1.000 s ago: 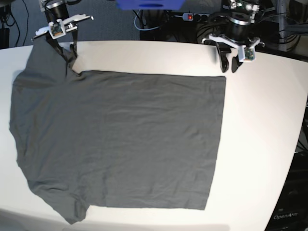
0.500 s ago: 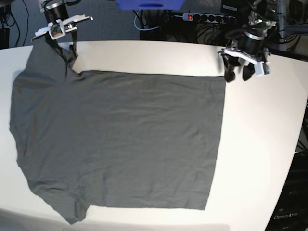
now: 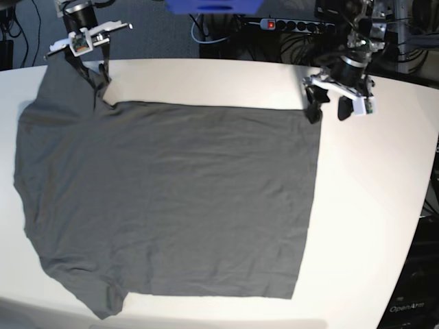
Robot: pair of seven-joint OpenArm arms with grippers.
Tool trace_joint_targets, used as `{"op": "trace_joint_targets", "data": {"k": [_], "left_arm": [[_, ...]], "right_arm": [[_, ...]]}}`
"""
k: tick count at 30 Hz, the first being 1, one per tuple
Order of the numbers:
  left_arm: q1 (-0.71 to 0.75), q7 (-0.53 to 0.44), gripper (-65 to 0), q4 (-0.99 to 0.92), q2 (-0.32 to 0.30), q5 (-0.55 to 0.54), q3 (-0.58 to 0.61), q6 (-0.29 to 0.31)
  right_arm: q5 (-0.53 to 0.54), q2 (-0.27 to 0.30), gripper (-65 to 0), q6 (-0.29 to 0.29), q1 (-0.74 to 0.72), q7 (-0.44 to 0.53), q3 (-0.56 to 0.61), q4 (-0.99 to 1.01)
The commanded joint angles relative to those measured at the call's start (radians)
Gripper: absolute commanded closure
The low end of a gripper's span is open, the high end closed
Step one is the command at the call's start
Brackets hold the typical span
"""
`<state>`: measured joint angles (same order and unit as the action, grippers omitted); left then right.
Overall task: Fold the T-shirt properly
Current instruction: 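Lower the left gripper onto the shirt's side edge and pinch it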
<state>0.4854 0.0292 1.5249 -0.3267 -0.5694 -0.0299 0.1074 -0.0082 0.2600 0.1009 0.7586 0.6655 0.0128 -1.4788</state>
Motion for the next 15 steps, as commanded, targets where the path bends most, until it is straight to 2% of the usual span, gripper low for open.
{"op": "trace_joint_targets", "data": {"k": [1,4,8,15], "left_arm": [[-0.001,0.01,-46.4,-0.007,-0.002,-0.004,-0.003,-0.004],[-0.021,0.015,-46.3,-0.039,0.019,-0.002,-0.002,-0.004],[-0.067,0.125,-46.3,-0.05,0.047,0.041,0.008,-0.005],[-0.09,0.211,-46.3,-0.04,0.171,0.279,0.002,-0.007]], "right_arm": [[0.009,0.009,-16.2,-0.007,0.0,0.029,-0.007,-0.015],[0.009,0.009,-16.2,-0.007,-0.001,0.029,-0.007,-0.015],[0.009,0.009,-16.2,-0.007,-0.006,0.029,-0.007,-0.015],[0.009,0.009,-16.2,-0.007,-0.006,0.027,-0.007,-0.015]]}}
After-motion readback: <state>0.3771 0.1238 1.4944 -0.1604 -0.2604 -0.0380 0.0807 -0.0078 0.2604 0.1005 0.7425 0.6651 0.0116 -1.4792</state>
